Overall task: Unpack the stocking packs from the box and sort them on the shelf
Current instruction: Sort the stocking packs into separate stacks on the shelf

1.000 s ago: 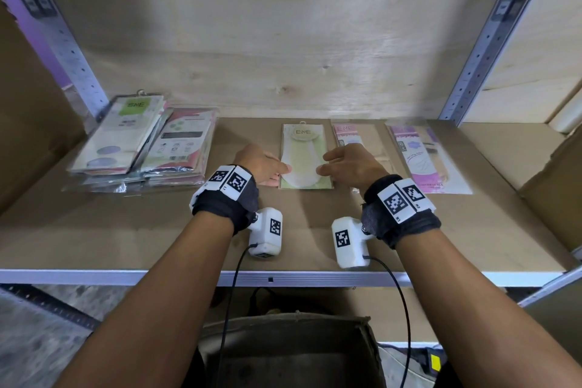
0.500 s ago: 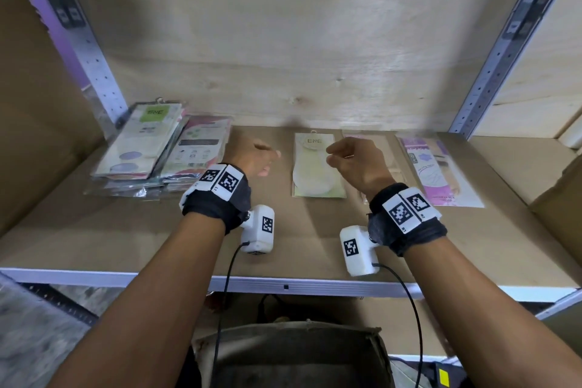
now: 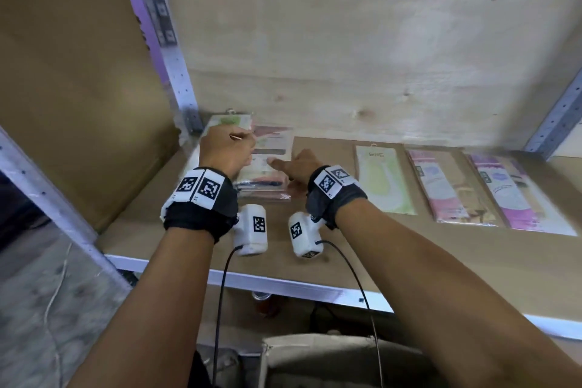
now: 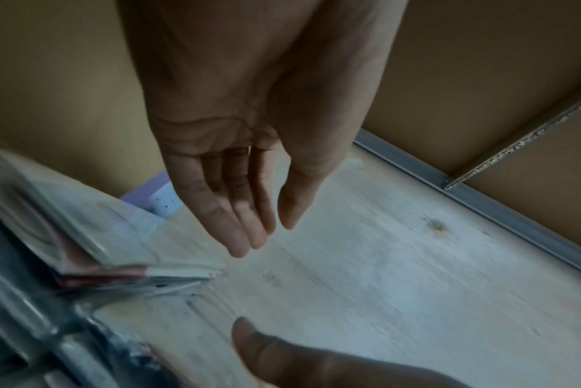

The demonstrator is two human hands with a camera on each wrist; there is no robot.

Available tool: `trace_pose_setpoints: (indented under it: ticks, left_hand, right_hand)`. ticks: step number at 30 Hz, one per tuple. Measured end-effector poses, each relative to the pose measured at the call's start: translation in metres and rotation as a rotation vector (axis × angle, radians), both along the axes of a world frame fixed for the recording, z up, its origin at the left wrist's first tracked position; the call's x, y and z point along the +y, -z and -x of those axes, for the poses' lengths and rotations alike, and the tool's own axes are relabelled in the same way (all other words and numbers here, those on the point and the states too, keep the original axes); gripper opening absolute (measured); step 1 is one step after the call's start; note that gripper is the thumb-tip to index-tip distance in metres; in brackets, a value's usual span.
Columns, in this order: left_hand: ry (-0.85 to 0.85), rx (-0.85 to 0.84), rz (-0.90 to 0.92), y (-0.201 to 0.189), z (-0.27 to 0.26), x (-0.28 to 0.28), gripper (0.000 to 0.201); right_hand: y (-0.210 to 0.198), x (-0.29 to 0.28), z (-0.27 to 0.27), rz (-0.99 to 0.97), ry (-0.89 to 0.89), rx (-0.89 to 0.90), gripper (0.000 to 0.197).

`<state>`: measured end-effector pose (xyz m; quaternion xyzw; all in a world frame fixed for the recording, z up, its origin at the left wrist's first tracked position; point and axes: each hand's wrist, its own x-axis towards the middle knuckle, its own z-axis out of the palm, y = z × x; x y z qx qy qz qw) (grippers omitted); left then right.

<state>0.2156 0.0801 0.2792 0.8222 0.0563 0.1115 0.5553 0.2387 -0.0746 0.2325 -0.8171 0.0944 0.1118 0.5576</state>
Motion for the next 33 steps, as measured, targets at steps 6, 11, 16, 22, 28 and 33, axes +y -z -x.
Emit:
trace_pose_setpoints:
  ticks: [6,11,16,22,28,33]
  left_hand:
    - [0.039,0.034,-0.026,0.003,0.0,0.012,0.02]
    - [0.13,0.18,0.152,0.011,0.003,-0.005,0.016]
    - [0.333,0.317,0.428,0.007,0.025,-0.042,0.038]
    - [0.485,0.343,0.731,-0.004,0.044,-0.087,0.063]
    - [0.468,0.263,0.618,0.016,0.052,-0.119,0.034]
    - [0.587,0.285,0.61,0.021,0.058,-0.132,0.021]
  right_hand:
    - [0.013,-0.009,0.0,0.054,-0.007,-0.006,0.031]
    - [0.002,-0.046,0.031,-0.165,0.001,-0.014,0.017]
    - [-0.023,-0.09,0.084,-0.276,0.059,-0.199,0.025]
    - [-0.035,-0.133,0.132,0.232,-0.104,-0.675,0.027]
    - [-0.031,-0.173,0.146,0.256,-0.203,-0.554,0.038]
    - [-0.023,-0.214,0.146,0.25,0.101,-0.438,0.04]
